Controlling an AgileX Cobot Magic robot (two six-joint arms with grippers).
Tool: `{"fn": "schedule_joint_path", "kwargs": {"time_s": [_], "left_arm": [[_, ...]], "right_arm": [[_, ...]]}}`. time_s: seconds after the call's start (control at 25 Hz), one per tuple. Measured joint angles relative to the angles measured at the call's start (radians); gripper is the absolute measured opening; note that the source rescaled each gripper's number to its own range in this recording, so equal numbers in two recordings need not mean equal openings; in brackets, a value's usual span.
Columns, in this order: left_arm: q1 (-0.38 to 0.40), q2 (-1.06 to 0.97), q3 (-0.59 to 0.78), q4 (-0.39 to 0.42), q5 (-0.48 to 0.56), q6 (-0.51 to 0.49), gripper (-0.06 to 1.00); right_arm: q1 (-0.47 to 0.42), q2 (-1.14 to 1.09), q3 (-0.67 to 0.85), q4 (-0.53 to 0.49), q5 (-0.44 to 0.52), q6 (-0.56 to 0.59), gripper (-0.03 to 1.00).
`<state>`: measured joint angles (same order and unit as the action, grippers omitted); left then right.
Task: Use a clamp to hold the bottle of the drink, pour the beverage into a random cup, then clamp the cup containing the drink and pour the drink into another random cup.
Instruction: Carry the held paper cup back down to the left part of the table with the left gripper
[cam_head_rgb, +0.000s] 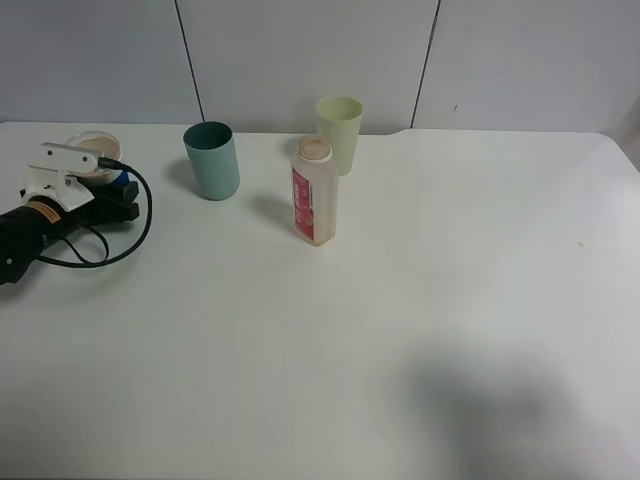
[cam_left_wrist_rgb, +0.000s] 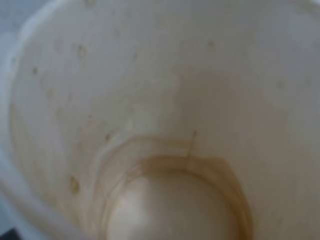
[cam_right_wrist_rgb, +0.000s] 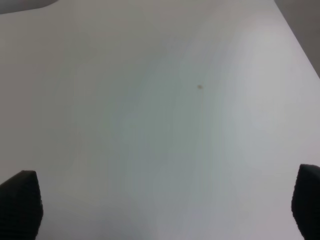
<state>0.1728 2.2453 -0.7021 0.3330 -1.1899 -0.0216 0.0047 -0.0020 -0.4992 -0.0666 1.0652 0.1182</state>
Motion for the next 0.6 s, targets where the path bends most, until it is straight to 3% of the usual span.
{"fn": "schedule_joint_path", "kwargs": {"time_s": [0.6], "left_arm": [[0.000,0.011,-0.009,0.000,-0.014,-0.001,0.00]], "right_arm": [[0.000,0.000,0.000,0.000,0.000,0.000,1.00]]}}
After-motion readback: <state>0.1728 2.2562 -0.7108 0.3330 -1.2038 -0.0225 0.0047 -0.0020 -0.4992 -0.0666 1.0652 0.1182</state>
